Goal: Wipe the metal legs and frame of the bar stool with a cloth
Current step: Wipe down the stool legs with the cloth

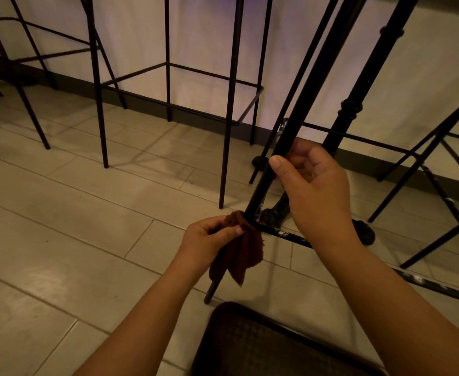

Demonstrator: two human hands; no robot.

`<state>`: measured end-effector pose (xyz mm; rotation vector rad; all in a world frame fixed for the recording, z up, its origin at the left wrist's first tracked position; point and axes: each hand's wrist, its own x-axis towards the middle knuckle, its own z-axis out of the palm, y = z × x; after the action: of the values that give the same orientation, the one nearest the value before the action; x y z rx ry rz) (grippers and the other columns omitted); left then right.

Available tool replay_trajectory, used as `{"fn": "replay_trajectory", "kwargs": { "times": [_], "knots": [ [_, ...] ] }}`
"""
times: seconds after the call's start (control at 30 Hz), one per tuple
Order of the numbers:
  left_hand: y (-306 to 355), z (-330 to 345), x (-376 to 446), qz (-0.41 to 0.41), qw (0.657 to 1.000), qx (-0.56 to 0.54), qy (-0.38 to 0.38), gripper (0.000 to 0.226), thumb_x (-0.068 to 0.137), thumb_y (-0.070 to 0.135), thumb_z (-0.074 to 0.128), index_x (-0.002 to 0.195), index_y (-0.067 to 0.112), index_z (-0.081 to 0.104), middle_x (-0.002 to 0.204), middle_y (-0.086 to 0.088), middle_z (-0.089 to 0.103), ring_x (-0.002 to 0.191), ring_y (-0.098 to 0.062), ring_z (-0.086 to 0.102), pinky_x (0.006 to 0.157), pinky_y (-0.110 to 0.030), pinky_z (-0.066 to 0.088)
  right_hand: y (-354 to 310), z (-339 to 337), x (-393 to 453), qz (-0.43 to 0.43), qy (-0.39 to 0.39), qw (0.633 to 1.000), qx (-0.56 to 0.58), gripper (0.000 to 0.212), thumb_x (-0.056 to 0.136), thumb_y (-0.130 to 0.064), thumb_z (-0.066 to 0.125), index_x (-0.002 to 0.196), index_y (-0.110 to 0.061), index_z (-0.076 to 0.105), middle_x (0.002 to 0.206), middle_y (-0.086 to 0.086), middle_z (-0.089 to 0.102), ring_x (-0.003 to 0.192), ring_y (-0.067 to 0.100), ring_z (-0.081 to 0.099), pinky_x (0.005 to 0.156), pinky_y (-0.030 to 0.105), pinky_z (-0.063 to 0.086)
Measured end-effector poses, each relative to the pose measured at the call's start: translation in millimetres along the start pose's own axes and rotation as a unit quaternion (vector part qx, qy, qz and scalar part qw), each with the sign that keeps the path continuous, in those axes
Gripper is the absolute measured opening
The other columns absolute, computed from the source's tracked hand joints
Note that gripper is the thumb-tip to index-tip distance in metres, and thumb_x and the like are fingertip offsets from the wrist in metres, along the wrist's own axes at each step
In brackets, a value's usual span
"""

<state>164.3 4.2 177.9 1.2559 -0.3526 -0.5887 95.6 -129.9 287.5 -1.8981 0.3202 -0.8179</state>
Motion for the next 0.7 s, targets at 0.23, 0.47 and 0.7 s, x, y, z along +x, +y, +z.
{"fn": "replay_trajectory", "kwargs": {
  "times": [0.23, 0.47, 0.7],
  "knots": [
    [-6.3, 5.9, -1.3, 0.065, 0.998, 0.012, 0.014, 0.023, 0.08, 0.005, 0.07, 0.094, 0.023, 0.076, 0.092, 0.0, 0.076, 0.088, -0.013, 0.072, 0.069, -0.017, 0.055, 4.6, 4.8, -4.9, -0.015, 0.016, 1.0, 0.02, 0.023, 0.09, -0.024, 0.064, 0.111, -0.033, 0.061, 0.089, -0.018, 0.069, 0.088, -0.008, 0.064, 0.072, 0.006, 0.05],
    [-16.2, 4.1, -4.5, 0.069, 0.997, 0.026, 0.029, 0.027, 0.079, 0.003, 0.07, 0.095, 0.025, 0.073, 0.09, 0.002, 0.076, 0.086, -0.012, 0.073, 0.068, -0.016, 0.055, 32.9, 16.3, -23.1, 0.014, -0.026, 0.999, -0.036, 0.025, 0.088, -0.032, 0.064, 0.114, -0.033, 0.061, 0.097, -0.018, 0.067, 0.095, -0.005, 0.062, 0.077, 0.017, 0.056],
    [-20.6, 5.4, -6.2, 0.09, 0.994, 0.047, 0.029, 0.031, 0.083, 0.006, 0.068, 0.094, 0.034, 0.074, 0.091, 0.005, 0.076, 0.088, -0.01, 0.072, 0.07, -0.017, 0.055, 46.3, 21.5, -32.0, -0.015, -0.077, 0.975, -0.209, 0.02, 0.088, -0.044, 0.057, 0.108, -0.041, 0.059, 0.085, -0.03, 0.056, 0.107, -0.002, 0.049, 0.112, 0.041, 0.028]
  ]
}}
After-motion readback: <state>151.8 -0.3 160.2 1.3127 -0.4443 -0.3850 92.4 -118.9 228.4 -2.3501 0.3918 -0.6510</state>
